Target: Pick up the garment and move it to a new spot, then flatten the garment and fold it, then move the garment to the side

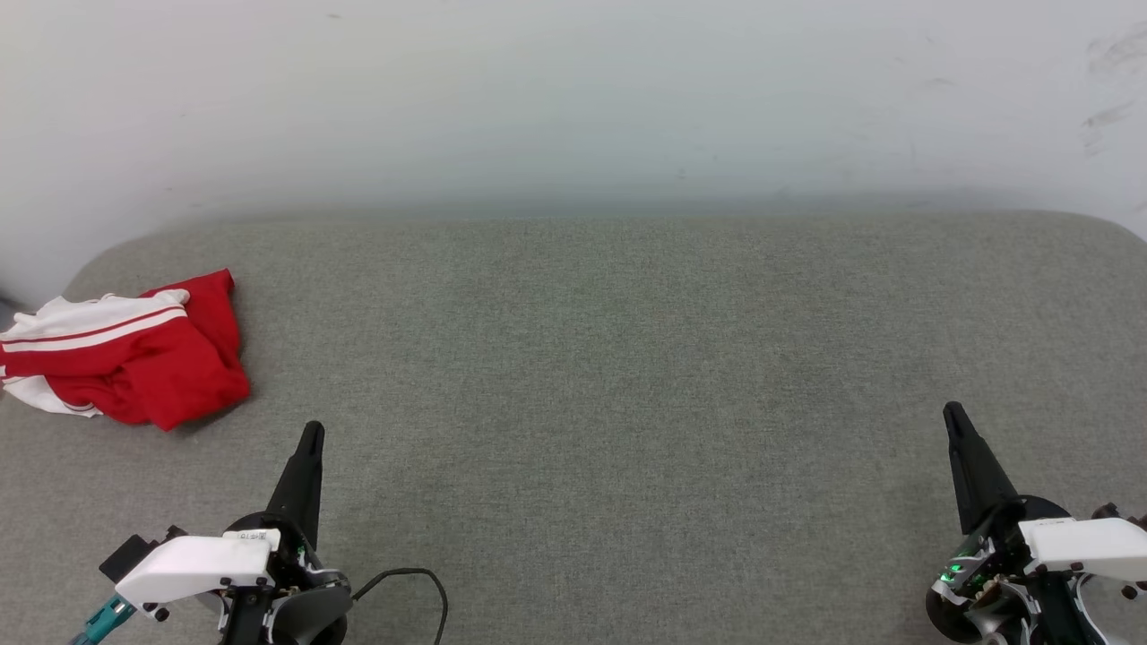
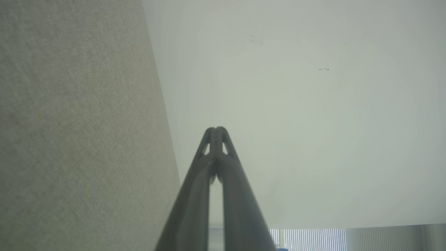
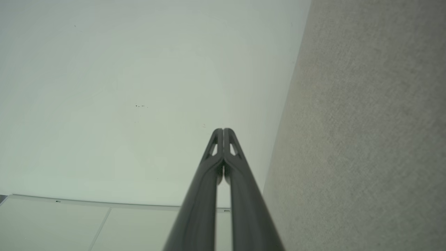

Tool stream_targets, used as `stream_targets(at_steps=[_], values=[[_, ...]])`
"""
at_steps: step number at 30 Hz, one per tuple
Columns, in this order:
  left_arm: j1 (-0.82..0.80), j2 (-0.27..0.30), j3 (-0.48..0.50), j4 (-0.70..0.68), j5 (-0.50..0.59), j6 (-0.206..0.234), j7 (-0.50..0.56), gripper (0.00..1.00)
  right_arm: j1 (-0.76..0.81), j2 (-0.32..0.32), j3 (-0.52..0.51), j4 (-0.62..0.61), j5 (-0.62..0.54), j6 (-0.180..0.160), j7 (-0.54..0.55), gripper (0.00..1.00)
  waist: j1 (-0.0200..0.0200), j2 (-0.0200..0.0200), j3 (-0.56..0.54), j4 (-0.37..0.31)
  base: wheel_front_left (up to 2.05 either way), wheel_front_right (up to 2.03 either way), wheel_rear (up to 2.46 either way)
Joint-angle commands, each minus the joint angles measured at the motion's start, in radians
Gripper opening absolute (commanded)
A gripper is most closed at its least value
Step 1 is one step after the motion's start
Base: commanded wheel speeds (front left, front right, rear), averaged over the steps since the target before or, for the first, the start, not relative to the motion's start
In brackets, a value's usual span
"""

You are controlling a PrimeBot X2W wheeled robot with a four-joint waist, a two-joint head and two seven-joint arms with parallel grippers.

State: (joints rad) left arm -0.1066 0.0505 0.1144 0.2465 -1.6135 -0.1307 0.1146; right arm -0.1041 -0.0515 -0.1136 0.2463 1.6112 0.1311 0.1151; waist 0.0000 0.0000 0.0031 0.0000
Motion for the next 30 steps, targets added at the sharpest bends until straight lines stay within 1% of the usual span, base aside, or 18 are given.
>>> stream_targets(at_steps=[1, 30], values=[[-0.007, -0.001, 0.001, -0.001, 0.001, -0.002, 0.002, 0.00, -0.012, 0.002, 0.000, 0.000, 0.004, -0.001, 0.001, 0.00, 0.0000, 0.0000, 0.000, 0.000, 0.00, 0.00, 0.00], [-0.007, -0.001, 0.002, -0.001, 0.001, -0.002, 0.002, 0.00, -0.012, 0.002, 0.000, 0.000, 0.004, -0.001, 0.001, 0.00, 0.0000, 0.0000, 0.000, 0.000, 0.00, 0.00, 0.00]])
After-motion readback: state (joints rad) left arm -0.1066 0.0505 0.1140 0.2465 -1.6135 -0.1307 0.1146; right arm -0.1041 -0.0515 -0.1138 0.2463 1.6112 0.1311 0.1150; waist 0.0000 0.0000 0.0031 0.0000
